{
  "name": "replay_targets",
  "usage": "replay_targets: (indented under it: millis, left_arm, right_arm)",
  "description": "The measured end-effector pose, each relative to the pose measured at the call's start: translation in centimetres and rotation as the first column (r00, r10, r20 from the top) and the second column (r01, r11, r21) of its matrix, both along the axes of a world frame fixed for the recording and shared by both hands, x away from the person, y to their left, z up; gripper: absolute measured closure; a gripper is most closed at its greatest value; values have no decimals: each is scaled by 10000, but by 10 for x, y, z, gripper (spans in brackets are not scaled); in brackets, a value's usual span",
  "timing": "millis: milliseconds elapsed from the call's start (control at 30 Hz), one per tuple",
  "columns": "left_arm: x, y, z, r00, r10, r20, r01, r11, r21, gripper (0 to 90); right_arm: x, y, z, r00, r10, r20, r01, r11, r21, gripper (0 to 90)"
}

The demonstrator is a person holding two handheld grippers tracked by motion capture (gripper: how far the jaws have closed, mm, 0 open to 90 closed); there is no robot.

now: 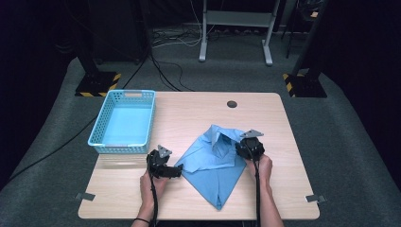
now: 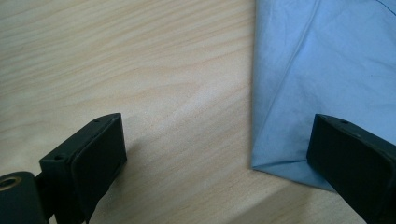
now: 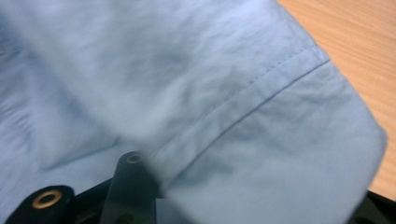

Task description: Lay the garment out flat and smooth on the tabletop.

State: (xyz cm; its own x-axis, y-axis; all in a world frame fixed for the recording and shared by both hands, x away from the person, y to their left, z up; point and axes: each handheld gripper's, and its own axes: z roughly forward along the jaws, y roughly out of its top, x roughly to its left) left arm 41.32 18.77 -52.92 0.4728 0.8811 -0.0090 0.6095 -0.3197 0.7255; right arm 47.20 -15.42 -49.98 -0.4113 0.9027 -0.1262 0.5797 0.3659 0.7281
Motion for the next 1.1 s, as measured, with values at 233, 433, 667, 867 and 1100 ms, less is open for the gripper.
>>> replay_targets:
  millis: [233, 433, 667, 867, 1100]
  left_arm:
    - [0, 0, 0, 10000, -2, -3, 2, 10000, -2, 42]
    - [0, 0, 0, 10000, 1, -6, -1, 10000, -9, 42]
    - [0, 0, 0, 10000, -17, 1, 17, 10000, -10, 42]
    - [0, 0, 0, 10000, -14, 2, 14, 10000, -10, 42]
    - [0, 0, 0, 10000, -18, 9, 18, 10000, 2, 42]
  right_arm:
    - [32, -3, 8, 9976, -688, 25, 687, 9973, 269, 500]
    - [39, -13, 6, 9903, -1363, -266, 1384, 9850, 1034, 367]
    - [44, -27, 8, 9759, -2173, 220, 2135, 9703, 1138, 322]
    - [63, -27, 10, 9695, -2429, -334, 2452, 9579, 1494, 255]
    - [48, -30, 5, 9776, -1867, -976, 2039, 9551, 2150, 114]
